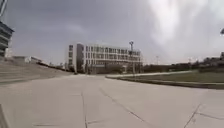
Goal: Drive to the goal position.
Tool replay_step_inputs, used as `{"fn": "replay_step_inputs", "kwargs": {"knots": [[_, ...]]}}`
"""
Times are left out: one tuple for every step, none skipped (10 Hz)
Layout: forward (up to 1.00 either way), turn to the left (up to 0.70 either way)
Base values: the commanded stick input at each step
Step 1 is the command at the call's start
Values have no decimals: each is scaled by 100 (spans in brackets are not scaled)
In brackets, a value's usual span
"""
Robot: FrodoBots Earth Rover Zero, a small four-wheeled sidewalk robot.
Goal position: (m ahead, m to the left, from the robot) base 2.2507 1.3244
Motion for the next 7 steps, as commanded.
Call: {"fn": "replay_step_inputs", "kwargs": {"knots": [[0, -45], [0, -45], [0, -45], [0, -45], [0, -45], [0, -45], [0, -45]]}}
